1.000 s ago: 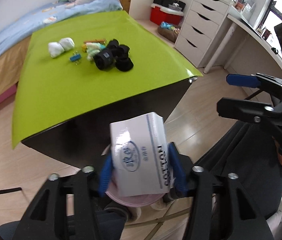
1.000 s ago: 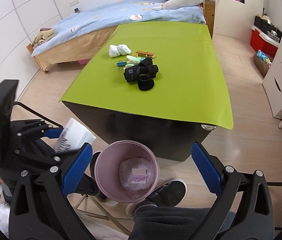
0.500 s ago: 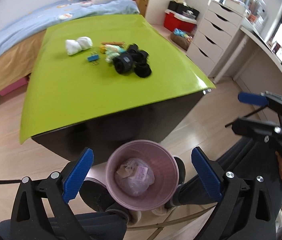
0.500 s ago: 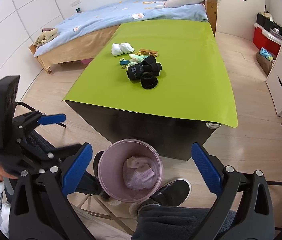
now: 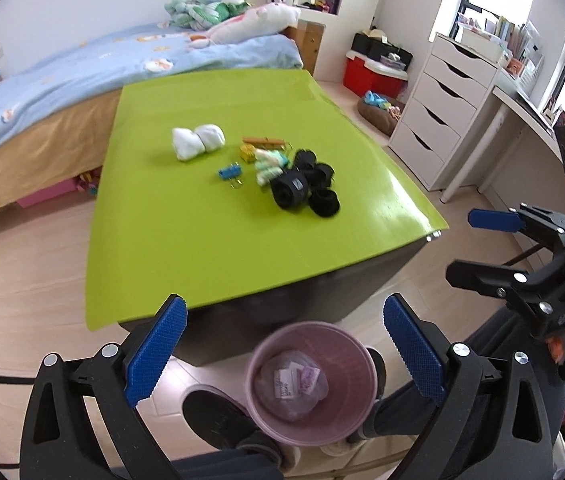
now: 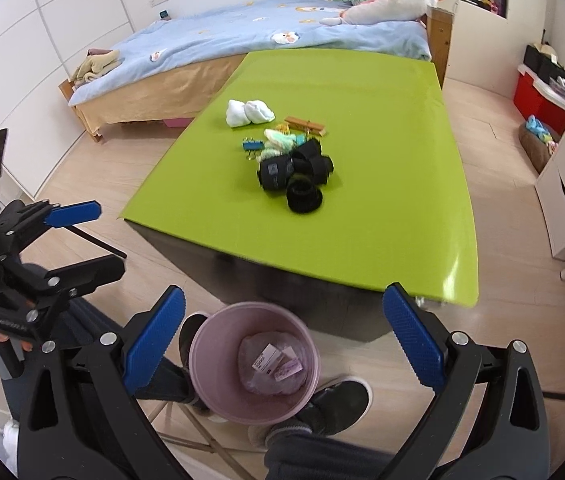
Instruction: Collect trash
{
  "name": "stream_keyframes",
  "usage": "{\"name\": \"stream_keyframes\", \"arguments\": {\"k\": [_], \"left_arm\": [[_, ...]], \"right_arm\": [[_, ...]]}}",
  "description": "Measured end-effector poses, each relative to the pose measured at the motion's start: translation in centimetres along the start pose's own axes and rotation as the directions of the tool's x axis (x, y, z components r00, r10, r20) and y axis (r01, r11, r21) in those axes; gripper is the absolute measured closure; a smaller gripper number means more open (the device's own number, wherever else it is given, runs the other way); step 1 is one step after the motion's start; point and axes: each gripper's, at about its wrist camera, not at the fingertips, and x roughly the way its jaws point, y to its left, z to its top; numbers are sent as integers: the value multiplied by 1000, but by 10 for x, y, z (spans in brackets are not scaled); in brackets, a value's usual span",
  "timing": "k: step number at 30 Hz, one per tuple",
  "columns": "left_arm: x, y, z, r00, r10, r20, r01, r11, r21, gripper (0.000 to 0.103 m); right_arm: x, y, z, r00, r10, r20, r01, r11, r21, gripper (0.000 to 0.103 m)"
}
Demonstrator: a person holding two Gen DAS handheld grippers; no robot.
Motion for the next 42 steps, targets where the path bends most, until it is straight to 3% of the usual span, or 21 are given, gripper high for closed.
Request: {"name": "stream_keyframes", "arguments": {"k": [11, 20, 23, 29, 37, 42], "left_arm": [[3, 26, 8, 1000, 20, 20, -19, 998, -58, 8], [1, 34, 2, 1000, 4, 31, -1, 994, -108, 8], [0, 38, 1, 999, 1, 36, 3, 992, -125, 8], [0, 38, 0, 999, -3, 39, 8, 992, -130, 8], [2, 37, 0, 999, 2, 32, 2, 992, -124, 8], [5, 34, 2, 1000, 9, 20, -6, 994, -111, 8]], "right_arm": [[52, 0, 60, 996, -50, -80, 41, 994, -104, 5], [118, -1, 85, 968, -123, -219, 84, 980, -181, 7], [130, -4, 88, 963, -112, -247, 71, 983, -170, 23], [142, -4, 87, 956, -92, -280, 47, 986, -162, 43], [143, -8, 83, 961, -86, -264, 47, 987, -152, 72], [134, -11, 82, 970, -70, -235, 38, 989, -140, 72]]}}
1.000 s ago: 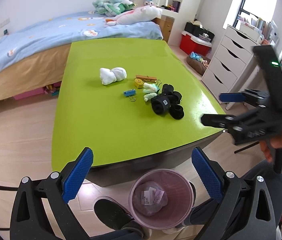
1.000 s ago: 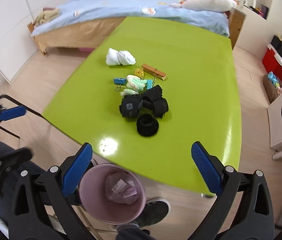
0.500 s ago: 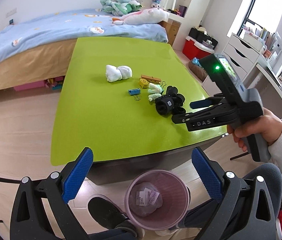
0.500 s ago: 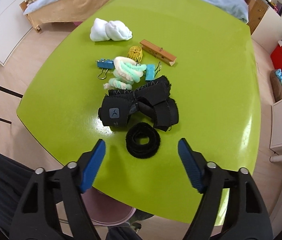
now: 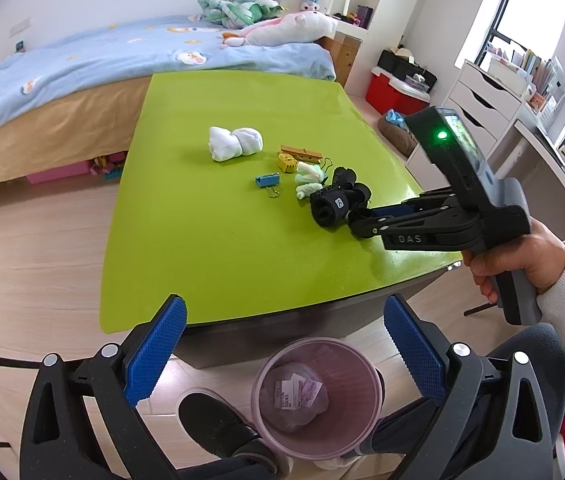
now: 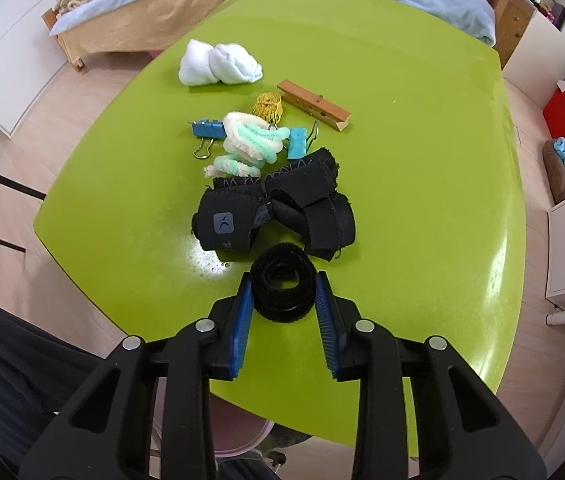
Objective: Collect trash
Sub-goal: 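Grasp the black scrunchie with the right tool and lift it, then grasp the white rolled socks with the left tool while the right tool holds the scrunchie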
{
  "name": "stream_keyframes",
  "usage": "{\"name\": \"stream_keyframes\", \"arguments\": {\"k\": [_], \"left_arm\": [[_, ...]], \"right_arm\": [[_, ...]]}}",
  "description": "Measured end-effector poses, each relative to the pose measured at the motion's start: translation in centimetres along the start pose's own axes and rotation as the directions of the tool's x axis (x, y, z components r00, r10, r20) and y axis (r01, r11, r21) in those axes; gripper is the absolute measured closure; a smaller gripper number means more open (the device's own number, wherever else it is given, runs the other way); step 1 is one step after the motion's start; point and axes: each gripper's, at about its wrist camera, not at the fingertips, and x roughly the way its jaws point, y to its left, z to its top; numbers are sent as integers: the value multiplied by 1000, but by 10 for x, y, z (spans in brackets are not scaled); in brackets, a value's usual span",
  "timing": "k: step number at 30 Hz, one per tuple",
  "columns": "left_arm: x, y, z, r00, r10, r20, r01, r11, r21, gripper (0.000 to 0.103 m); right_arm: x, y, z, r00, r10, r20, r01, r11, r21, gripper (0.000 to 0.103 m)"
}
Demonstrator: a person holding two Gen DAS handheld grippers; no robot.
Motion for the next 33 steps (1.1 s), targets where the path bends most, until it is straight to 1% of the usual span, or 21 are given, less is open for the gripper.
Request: {"name": "stream_keyframes", "arguments": {"k": [6, 9, 12, 17, 20, 23, 26, 33], "left_arm": [[4, -1, 8, 1000, -5, -10, 5, 1000, 10, 8], [9, 1, 15, 1000, 4, -21, -4, 1000, 4, 8], [14, 3, 27, 1000, 9, -21, -9, 1000, 2, 8], [26, 6, 54, 999, 37, -34, -36, 999, 18, 8], [38, 7, 70, 997, 55, -52, -54, 998, 29, 8], [55, 8, 85, 994, 67, -85, -65, 997, 30, 8], [77, 10, 100, 989, 81, -124, -79, 997, 25, 8], [115, 16, 135, 978, 118, -175, -119, 993, 5, 8]], "right_arm": [[-21, -1, -15, 998, 33, 58, -35, 999, 38, 72], [-31, -2, -24, 995, 48, 93, -53, 997, 59, 72], [-39, -3, -29, 992, 59, 116, -68, 995, 73, 72], [-48, -6, -36, 987, 71, 146, -84, 993, 86, 72], [-49, -6, -40, 986, 73, 149, -88, 992, 91, 72], [-49, -10, -45, 985, 80, 153, -97, 990, 105, 72], [-49, -12, -47, 984, 86, 154, -104, 988, 111, 72], [-48, -15, -48, 981, 102, 167, -123, 985, 120, 72]]}}
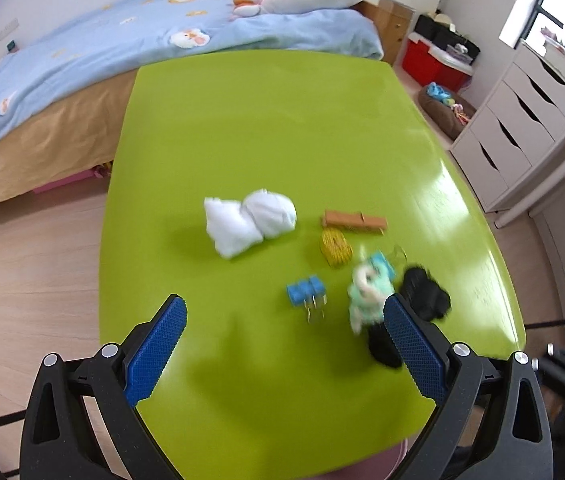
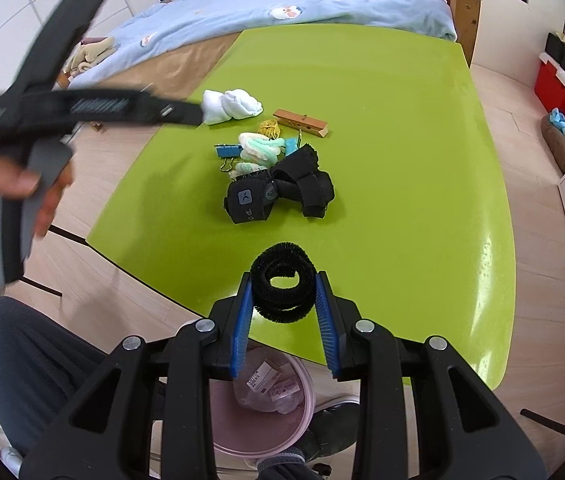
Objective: Collect trash
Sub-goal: 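Grasp the white rolled socks with the left tool while the right tool holds the scrunchie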
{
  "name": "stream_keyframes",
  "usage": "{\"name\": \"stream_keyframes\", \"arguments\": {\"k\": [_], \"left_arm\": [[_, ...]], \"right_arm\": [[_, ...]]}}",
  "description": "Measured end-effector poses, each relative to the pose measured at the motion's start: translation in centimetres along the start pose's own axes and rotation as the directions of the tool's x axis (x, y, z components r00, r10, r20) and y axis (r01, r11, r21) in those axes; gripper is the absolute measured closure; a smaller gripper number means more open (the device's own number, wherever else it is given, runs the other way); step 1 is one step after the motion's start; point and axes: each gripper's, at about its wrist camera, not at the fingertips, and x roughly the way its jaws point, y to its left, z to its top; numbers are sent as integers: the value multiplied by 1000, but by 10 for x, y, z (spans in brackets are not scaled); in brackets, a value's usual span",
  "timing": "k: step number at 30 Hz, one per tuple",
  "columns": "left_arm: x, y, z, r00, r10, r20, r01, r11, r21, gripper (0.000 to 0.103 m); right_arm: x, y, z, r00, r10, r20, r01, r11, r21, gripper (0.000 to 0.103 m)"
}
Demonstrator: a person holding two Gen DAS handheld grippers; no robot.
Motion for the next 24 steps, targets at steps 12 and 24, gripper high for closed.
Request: {"name": "stream_keyframes", "arguments": {"k": [12, 24], "left_arm": [[62, 22, 44, 990, 86, -111, -94, 993, -72, 8], [67, 12, 46, 995, 75, -73, -78, 996, -34, 59]], "right_arm": [[6, -7, -5, 1000, 30, -1, -30, 999, 19, 72], [10, -10, -5, 999, 41, -4, -40, 999, 26, 72]]}}
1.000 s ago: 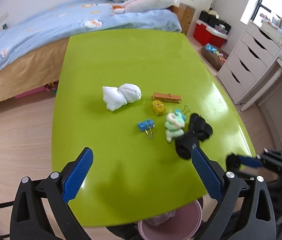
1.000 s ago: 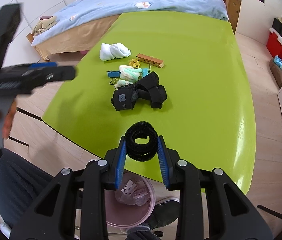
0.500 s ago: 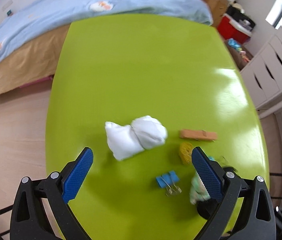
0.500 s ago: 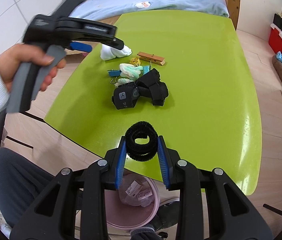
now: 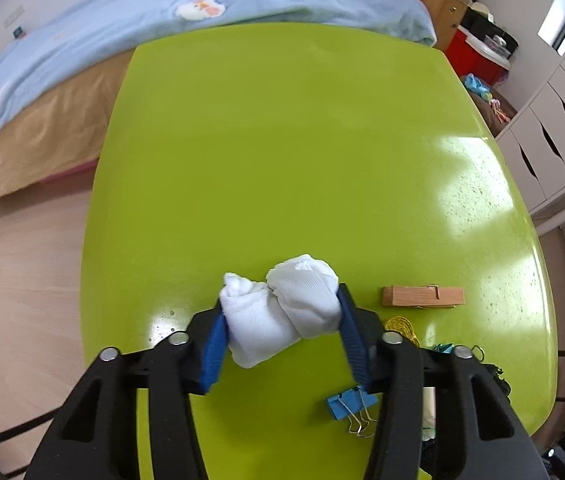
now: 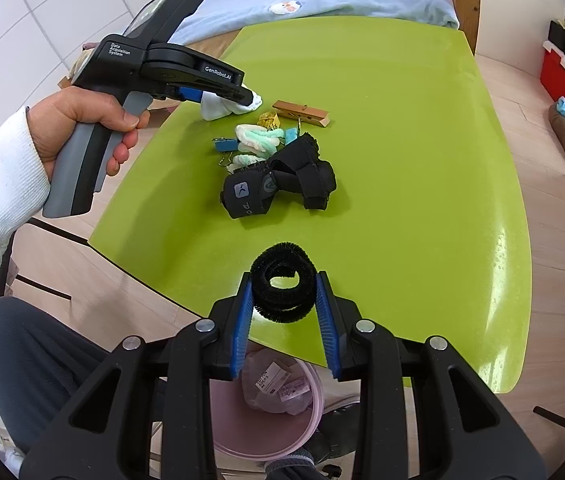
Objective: Collect trash
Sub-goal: 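Grasp the white rolled socks with the left tool while the right tool holds the scrunchie, then carry the socks and scrunchie over the wastebasket and open both tools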
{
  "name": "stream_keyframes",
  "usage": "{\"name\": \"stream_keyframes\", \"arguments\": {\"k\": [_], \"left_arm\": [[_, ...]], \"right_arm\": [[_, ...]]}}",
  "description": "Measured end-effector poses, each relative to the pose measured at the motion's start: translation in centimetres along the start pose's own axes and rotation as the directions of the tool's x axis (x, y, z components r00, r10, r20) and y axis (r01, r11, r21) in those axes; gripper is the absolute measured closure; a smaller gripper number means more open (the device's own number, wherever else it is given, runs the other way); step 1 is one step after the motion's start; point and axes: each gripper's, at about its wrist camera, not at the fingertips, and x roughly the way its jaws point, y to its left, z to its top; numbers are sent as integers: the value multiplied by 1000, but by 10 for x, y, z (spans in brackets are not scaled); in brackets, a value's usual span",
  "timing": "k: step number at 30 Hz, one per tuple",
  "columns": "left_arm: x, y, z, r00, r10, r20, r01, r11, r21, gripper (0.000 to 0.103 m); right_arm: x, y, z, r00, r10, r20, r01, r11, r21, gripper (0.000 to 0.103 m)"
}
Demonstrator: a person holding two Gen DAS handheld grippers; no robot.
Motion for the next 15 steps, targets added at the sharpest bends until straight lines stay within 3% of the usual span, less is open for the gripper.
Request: {"name": "stream_keyframes", "arguments": {"k": [7, 15], "left_arm": [[-19, -1, -6, 999, -15, 47, 14, 1000, 28, 64], [-70, -9, -39, 991, -29, 132, 15, 995, 104, 64]], "right_arm": [[1, -2, 1, 1000, -10, 0, 10, 1000, 12, 72], [-4, 4, -1, 999, -31, 18, 31, 999, -5, 72]]}}
